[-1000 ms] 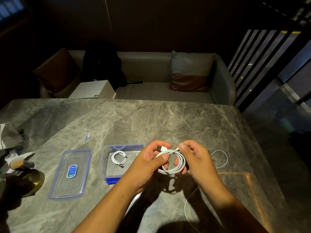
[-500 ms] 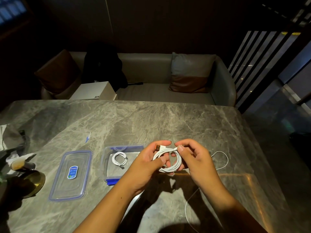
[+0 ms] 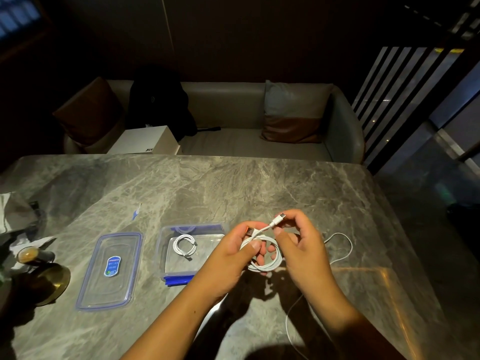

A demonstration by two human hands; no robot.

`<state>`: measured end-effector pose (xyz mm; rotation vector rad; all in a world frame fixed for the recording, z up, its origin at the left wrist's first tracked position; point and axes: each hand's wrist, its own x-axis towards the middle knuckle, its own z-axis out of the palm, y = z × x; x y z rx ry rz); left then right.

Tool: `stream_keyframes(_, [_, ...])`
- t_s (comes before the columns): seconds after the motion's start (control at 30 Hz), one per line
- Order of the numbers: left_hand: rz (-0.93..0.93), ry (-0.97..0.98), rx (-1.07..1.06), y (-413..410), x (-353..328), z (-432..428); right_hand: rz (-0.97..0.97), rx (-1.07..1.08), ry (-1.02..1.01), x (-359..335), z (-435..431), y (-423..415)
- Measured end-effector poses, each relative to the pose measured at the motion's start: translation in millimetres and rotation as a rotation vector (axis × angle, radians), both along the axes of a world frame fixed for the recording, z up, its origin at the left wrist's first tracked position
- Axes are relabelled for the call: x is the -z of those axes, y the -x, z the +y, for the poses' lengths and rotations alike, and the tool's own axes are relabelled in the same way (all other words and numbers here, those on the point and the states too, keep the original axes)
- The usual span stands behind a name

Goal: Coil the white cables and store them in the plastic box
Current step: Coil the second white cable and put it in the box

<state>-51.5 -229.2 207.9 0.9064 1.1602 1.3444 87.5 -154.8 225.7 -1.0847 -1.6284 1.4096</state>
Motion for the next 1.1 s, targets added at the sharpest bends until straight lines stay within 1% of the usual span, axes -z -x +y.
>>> stream_keyframes(0.07, [0.045,0.006,-0.009,0.5,1.1,0.2,-0.054,0.089,-0.044,0.8,-2.8,-0.8])
stream_keyframes(0.13, [0.057,0.011,-0.013,1.7,1.9,-0.2,-0.125,0.12,-0.158,-0.6,-5.2,-2.1])
stream_keyframes(0.23, [0.055,0.013,-0.005,3.8,3.6,-0.3,-0.257,0.022,-0.459,0.5,-5.1,-7.3])
stream_keyframes(0.3, [0.049,0.021,0.0,4.6,4.4,0.0,-0.348,-0.079,-0.579,6.8,-3.5,-10.6])
stream_keyframes(0.37, [0.046,0.027,0.002,4.6,4.2,0.2,-0.38,-0.116,-0.595,11.9,-2.4,-11.8])
stream_keyframes(0.5, [0.037,0.016,0.002,5.0,3.4,-1.0,-0.379,-0.129,-0.571,14.3,-2.5,-11.2])
stream_keyframes(0.6, [-0.006,0.005,-0.013,5.7,2.7,-0.5,-0.352,-0.153,-0.503,16.1,-1.5,-9.9])
stream_keyframes(0.8, [-0.024,0.005,-0.024,8.3,3.8,0.3,-0.243,-0.165,-0.255,14.3,-2.5,-6.3])
stream_keyframes(0.9, [-0.003,0.013,-0.03,8.0,4.0,0.1,-0.188,-0.214,-0.075,13.3,-0.5,-5.4])
stream_keyframes(1.03, [0.042,0.019,-0.029,8.3,4.9,0.2,0.018,-0.196,0.227,11.5,1.1,-1.7])
stream_keyframes(1.1, [0.074,0.019,-0.025,8.8,4.7,0.4,0.084,-0.182,0.318,11.9,2.1,-2.2])
